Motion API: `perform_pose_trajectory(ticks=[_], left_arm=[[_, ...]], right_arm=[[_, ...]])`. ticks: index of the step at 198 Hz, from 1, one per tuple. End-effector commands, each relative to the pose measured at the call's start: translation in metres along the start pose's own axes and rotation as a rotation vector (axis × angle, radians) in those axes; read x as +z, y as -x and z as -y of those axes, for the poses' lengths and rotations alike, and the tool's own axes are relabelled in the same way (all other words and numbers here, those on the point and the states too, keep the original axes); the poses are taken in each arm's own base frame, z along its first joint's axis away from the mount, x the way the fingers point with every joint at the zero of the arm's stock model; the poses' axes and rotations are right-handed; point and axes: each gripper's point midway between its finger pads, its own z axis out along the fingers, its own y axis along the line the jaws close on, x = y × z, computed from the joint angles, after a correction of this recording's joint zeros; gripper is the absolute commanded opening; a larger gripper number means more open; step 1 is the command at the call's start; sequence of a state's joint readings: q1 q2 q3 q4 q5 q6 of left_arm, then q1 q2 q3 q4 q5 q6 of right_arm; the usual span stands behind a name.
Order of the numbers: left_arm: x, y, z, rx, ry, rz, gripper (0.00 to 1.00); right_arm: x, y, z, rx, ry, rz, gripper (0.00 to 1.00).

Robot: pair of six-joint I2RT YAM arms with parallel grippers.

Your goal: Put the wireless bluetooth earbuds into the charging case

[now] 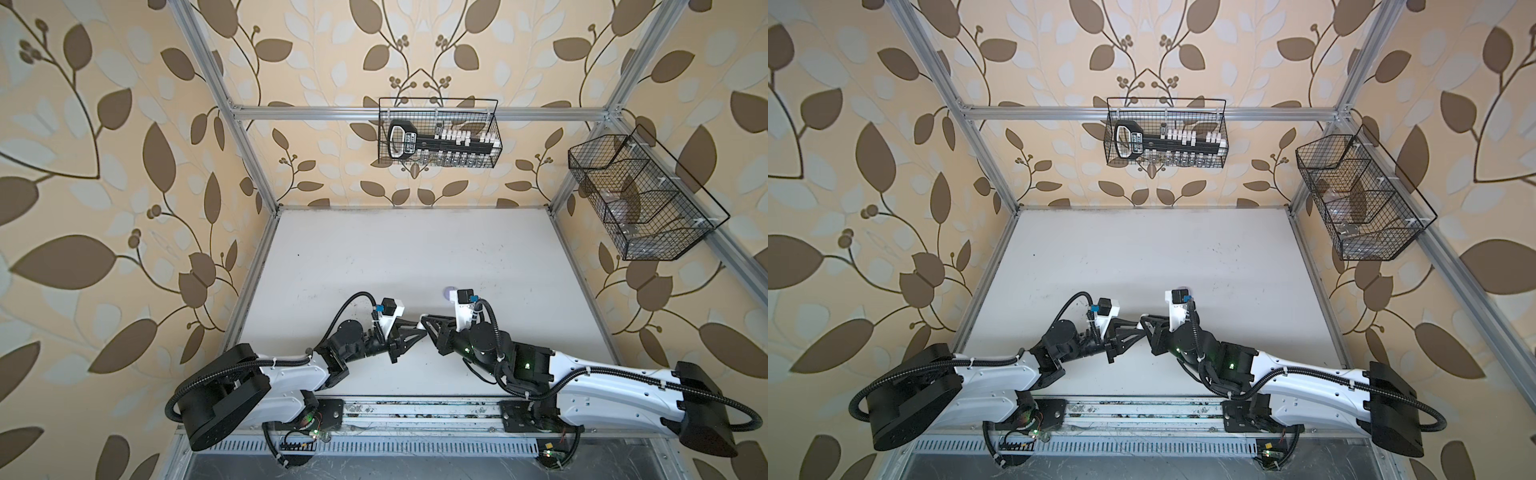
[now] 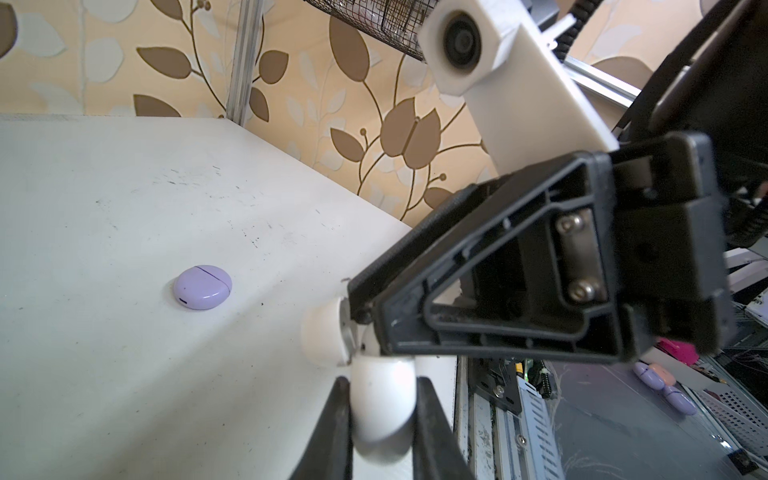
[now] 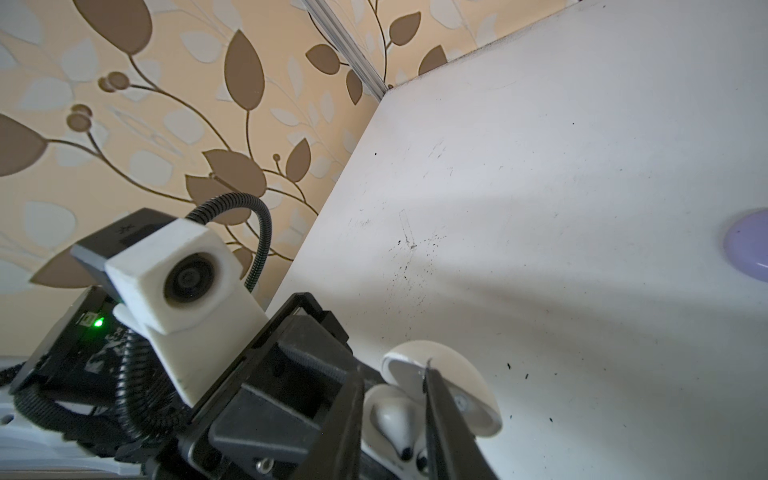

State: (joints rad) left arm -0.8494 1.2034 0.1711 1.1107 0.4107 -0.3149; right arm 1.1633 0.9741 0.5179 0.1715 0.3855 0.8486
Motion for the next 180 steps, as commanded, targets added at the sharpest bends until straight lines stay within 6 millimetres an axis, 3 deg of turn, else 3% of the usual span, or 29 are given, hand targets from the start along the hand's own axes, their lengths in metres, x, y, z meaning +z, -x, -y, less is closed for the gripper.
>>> perform_pose_trajectory(ticks=[1, 31, 76, 110, 155, 180], left_arm=[[-0.002, 0.041, 0.014, 0.079, -0.041, 0.135, 0.02], [-0.001, 0.041, 0.015, 0.081, -0.046, 0.131, 0.02], [0.004, 0.035, 0.014, 0.09, -0.048, 0.089, 0.01], [0.009, 0.03, 0.019, 0.119, -0.069, 0.052, 0.0], [0.015, 0.015, 0.029, 0.22, -0.072, -0.012, 0.0], [0.021, 0.001, 0.037, 0.294, -0.068, -0.084, 0.0]], right_arm=[[0.0, -0.012, 0.011, -0.015, -0.035, -0.032, 0.28], [-0.005, -0.004, 0.012, -0.025, -0.044, -0.014, 0.3], [-0.021, 0.028, 0.011, -0.041, -0.054, 0.03, 0.44], [-0.029, 0.045, 0.034, 0.031, -0.083, 0.017, 0.48], [-0.01, 0.039, 0.072, 0.216, -0.067, -0.208, 0.49], [0.007, 0.03, 0.071, 0.285, 0.013, -0.345, 0.45]])
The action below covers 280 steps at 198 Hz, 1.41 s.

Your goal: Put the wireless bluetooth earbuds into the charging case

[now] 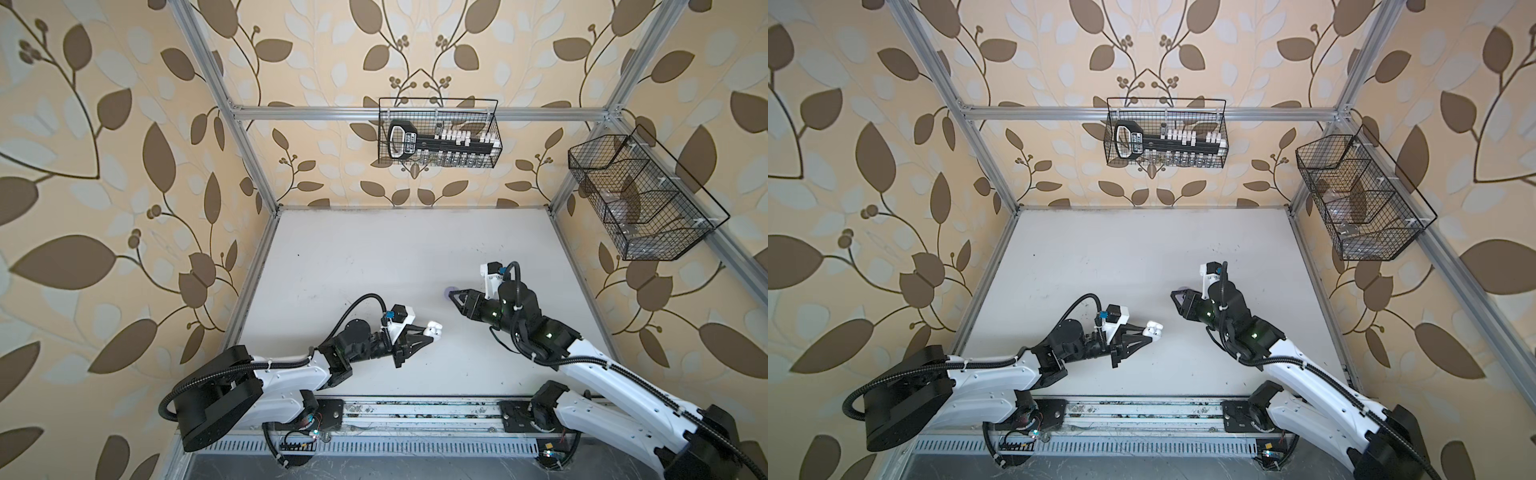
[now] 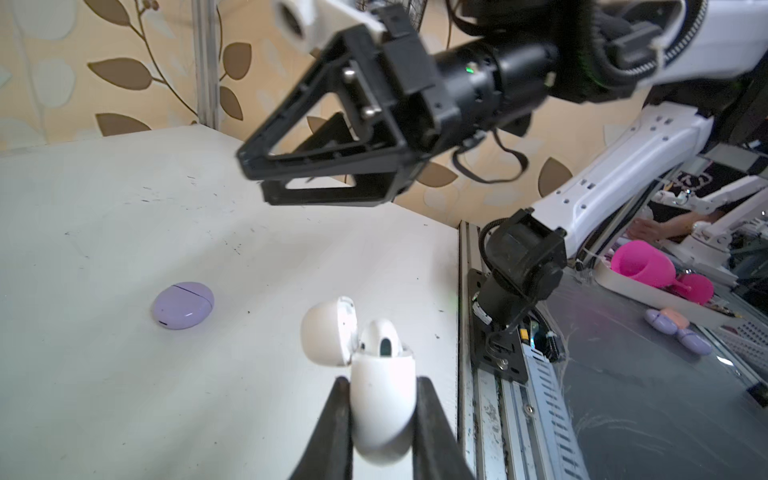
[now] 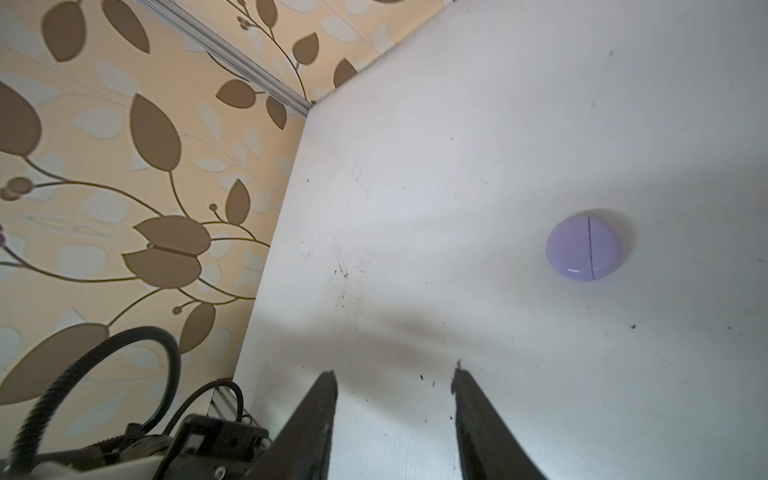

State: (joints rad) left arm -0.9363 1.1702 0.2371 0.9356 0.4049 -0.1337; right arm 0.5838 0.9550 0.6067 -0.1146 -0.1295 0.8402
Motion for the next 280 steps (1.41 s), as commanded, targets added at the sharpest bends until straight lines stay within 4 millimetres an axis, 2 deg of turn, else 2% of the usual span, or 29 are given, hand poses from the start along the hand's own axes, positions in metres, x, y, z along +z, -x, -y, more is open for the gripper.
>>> perform_pose_trajectory(ticks=[1, 48, 86, 128, 249, 280], left_arm=[[0.008, 0.015, 0.012, 0.142, -0.005, 0.002, 0.0], [0.014, 0.008, 0.024, 0.172, -0.044, -0.04, 0.0], [0.013, 0.009, 0.025, 0.18, -0.046, -0.043, 0.0], [0.013, 0.009, 0.025, 0.178, -0.042, -0.042, 0.0], [0.013, 0.006, 0.019, 0.186, -0.011, -0.06, 0.0], [0.014, 0.004, 0.017, 0.189, -0.002, -0.07, 0.0]], right_arm=[[0.008, -0.029, -0.022, 0.051, 0.148, -0.247, 0.45], [0.027, -0.035, -0.035, 0.032, 0.21, -0.417, 0.43], [0.039, -0.055, -0.031, 0.062, 0.239, -0.509, 0.4], [0.037, -0.076, -0.036, 0.058, 0.269, -0.567, 0.37], [0.035, -0.111, -0.035, 0.089, 0.304, -0.631, 0.32], [0.033, -0.12, -0.043, 0.084, 0.341, -0.65, 0.32]])
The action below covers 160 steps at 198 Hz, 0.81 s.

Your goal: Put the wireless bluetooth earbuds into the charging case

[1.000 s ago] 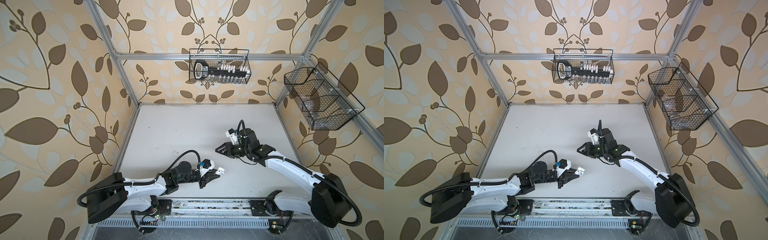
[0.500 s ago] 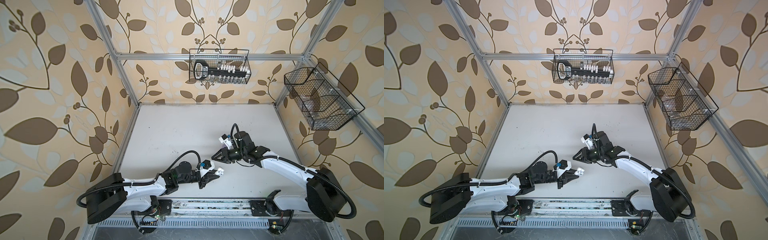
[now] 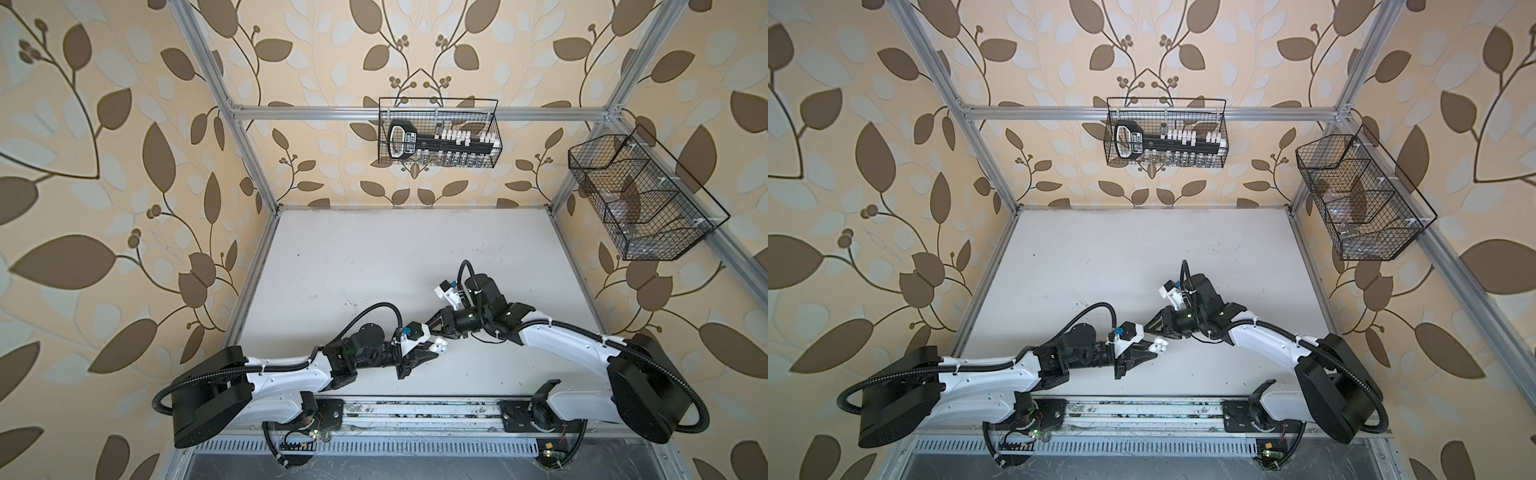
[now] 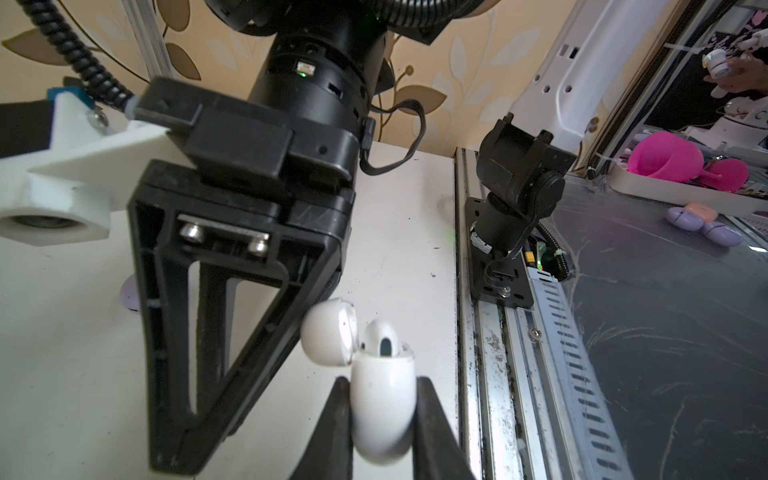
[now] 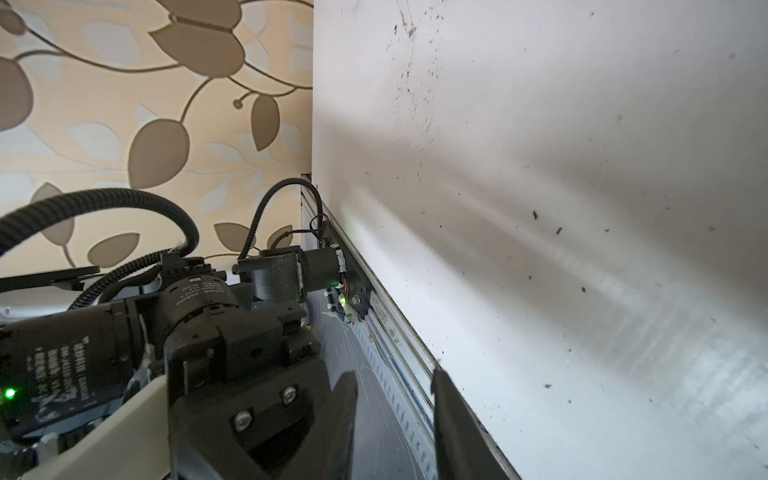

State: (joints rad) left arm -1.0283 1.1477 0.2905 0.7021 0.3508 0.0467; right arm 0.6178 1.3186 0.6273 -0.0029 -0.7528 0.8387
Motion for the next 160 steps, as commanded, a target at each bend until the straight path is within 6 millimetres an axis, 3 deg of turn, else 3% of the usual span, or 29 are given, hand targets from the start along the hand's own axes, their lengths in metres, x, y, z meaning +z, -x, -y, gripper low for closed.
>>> perform_pose_trajectory(ticks=[1, 110, 129, 160], left_arm=[[0.001, 0.032, -0.004, 0.053, 0.026, 0.082, 0.0], [-0.005, 0.033, -0.019, 0.062, 0.124, 0.09, 0.0], [-0.005, 0.032, -0.02, 0.057, 0.132, 0.089, 0.0], [-0.004, 0.03, -0.03, 0.03, 0.173, 0.094, 0.0]], right_arm=[[0.006, -0.009, -0.01, -0.01, 0.053, -0.031, 0.31], [0.007, -0.032, -0.018, 0.024, 0.117, -0.032, 0.31], [0.001, -0.027, -0.017, 0.013, 0.089, 0.0, 0.3], [-0.03, 0.003, 0.014, -0.056, -0.175, 0.198, 0.38]])
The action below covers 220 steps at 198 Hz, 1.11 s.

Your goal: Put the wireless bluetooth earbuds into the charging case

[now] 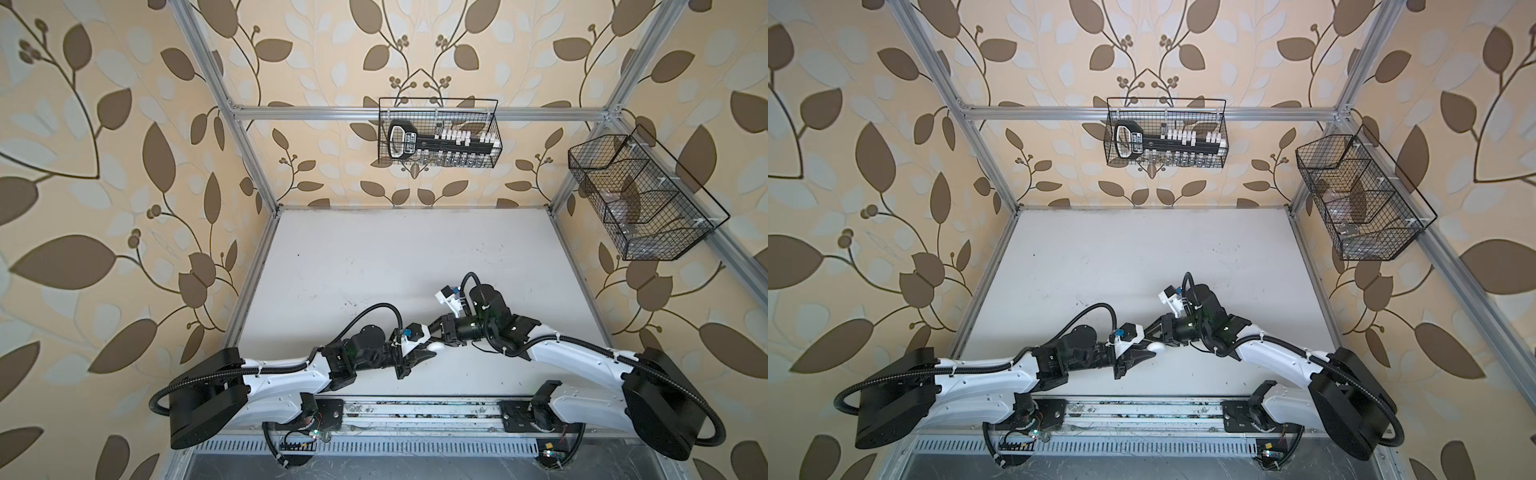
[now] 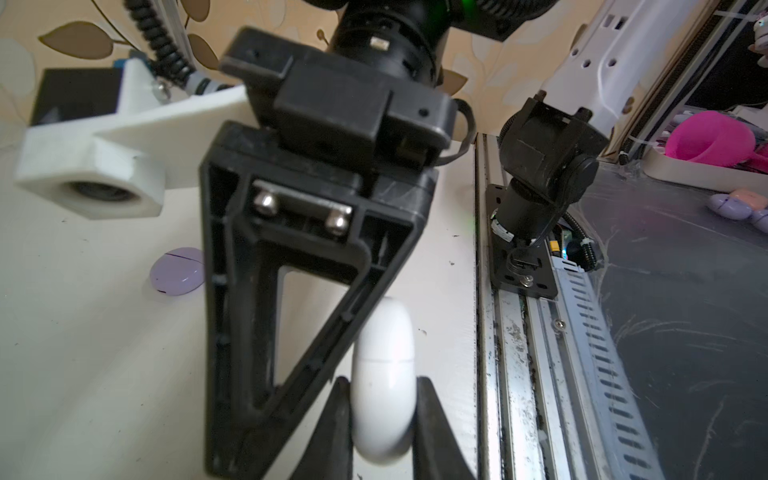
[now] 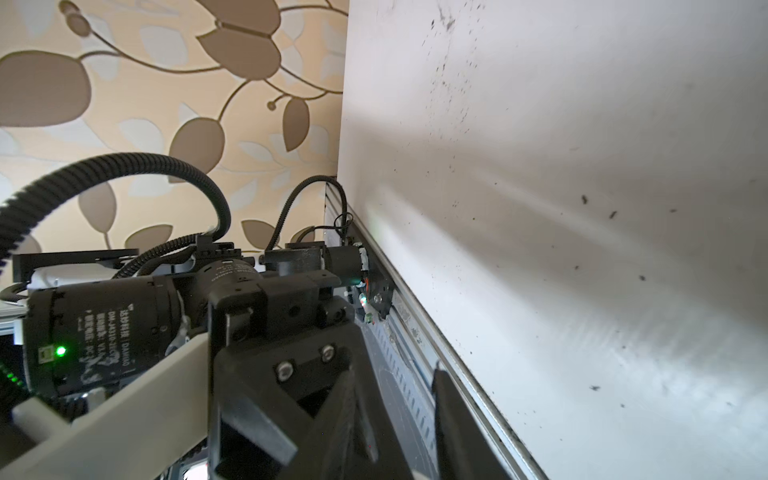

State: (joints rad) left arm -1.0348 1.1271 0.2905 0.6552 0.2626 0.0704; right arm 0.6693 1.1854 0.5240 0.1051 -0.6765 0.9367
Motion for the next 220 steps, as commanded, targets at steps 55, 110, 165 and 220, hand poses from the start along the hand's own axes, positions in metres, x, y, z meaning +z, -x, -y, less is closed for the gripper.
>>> perform_pose_trajectory(ticks=[55, 110, 165, 220], left_arm=[[0.005, 0.028, -0.068, -0.196, 0.2, 0.124, 0.0], [0.03, 0.02, -0.106, -0.392, 0.263, 0.074, 0.01], [0.053, -0.009, -0.147, -0.612, 0.284, 0.044, 0.0], [0.065, -0.032, -0.161, -0.745, 0.247, 0.035, 0.0]], right_arm=[[-0.056, 0.045, 0.048, -0.146, -0.426, 0.33, 0.44], [-0.085, 0.046, 0.064, -0.17, -0.523, 0.451, 0.45], [-0.1, 0.034, 0.081, -0.125, -0.525, 0.507, 0.45], [-0.107, 0.028, 0.087, -0.118, -0.524, 0.531, 0.46]])
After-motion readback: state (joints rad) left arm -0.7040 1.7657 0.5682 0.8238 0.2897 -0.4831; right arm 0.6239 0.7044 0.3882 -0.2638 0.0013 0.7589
